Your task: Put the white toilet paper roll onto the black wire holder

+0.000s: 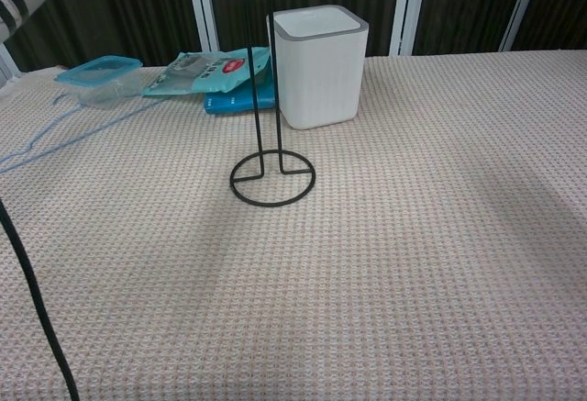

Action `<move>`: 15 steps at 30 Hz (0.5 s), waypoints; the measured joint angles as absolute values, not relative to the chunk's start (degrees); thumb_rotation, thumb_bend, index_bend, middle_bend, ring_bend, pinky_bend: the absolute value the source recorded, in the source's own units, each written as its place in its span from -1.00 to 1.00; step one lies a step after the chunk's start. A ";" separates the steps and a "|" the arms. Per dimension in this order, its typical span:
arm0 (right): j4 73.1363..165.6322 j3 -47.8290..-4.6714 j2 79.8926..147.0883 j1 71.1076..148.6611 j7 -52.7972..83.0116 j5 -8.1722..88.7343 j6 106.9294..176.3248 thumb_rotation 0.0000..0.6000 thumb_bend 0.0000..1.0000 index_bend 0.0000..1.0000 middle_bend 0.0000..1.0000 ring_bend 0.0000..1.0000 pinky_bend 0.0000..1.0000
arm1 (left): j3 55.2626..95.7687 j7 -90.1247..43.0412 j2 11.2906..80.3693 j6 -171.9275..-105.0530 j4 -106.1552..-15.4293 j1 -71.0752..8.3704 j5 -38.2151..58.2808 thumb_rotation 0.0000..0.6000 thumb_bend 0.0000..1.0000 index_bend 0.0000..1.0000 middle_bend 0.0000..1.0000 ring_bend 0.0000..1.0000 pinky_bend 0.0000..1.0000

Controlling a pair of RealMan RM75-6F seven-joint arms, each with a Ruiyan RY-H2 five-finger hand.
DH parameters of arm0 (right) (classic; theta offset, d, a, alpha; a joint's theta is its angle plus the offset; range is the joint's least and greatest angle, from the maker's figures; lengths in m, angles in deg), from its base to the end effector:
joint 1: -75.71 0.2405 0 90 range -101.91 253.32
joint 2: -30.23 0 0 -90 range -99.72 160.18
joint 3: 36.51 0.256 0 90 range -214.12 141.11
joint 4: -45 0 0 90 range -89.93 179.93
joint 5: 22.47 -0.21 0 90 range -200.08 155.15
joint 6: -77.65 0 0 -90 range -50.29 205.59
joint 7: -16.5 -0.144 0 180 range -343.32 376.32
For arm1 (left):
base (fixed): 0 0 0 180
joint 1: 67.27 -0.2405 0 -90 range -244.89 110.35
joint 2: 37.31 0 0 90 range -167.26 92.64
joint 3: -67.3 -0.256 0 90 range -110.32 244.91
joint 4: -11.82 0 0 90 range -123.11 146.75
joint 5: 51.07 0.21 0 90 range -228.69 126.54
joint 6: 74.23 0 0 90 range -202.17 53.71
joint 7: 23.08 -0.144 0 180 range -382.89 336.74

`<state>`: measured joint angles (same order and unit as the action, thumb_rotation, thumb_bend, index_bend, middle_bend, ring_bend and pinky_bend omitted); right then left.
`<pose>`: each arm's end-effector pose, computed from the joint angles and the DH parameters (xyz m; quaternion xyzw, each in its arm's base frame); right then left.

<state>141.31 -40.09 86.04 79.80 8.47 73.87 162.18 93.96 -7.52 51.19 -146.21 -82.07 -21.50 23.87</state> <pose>-0.2972 -0.1500 0.1722 0.6496 -0.4140 0.3895 0.5049 -0.0272 0.3623 0.0780 -0.5008 -0.4309 -0.7199 0.2128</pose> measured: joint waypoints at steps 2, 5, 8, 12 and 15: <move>141.27 -40.06 85.98 79.72 8.29 73.87 162.36 1.00 -0.73 -1.00 -1.00 -1.00 -1.00 | 93.83 -7.79 51.39 -145.98 -81.81 -21.33 23.47 1.00 0.07 -0.11 -0.06 0.16 0.69; 141.23 -39.98 85.91 79.69 8.09 73.82 162.42 1.00 -0.73 -1.00 -1.00 -1.00 -1.00 | 93.57 -8.23 51.47 -145.48 -81.64 -21.20 22.81 1.00 0.07 -0.11 -0.06 0.16 0.69; 141.27 -39.98 85.88 79.71 8.06 73.82 162.34 1.00 -0.73 -1.00 -1.00 -1.00 -1.00 | 93.47 -8.51 51.50 -144.67 -81.38 -20.97 21.91 1.00 0.07 -0.12 -0.06 0.16 0.69; 141.30 -39.95 85.89 79.70 8.10 73.74 162.26 1.00 -0.73 -1.00 -1.00 -1.00 -1.00 | 93.41 -9.26 51.51 -143.86 -81.11 -20.68 20.67 1.00 0.06 -0.15 -0.07 0.16 0.68; 141.30 -39.94 85.90 79.70 8.15 73.76 162.23 1.00 -0.73 -1.00 -1.00 -1.00 -1.00 | 93.46 -9.61 51.06 -142.41 -81.42 -20.55 18.97 1.00 0.03 -0.20 -0.11 0.15 0.68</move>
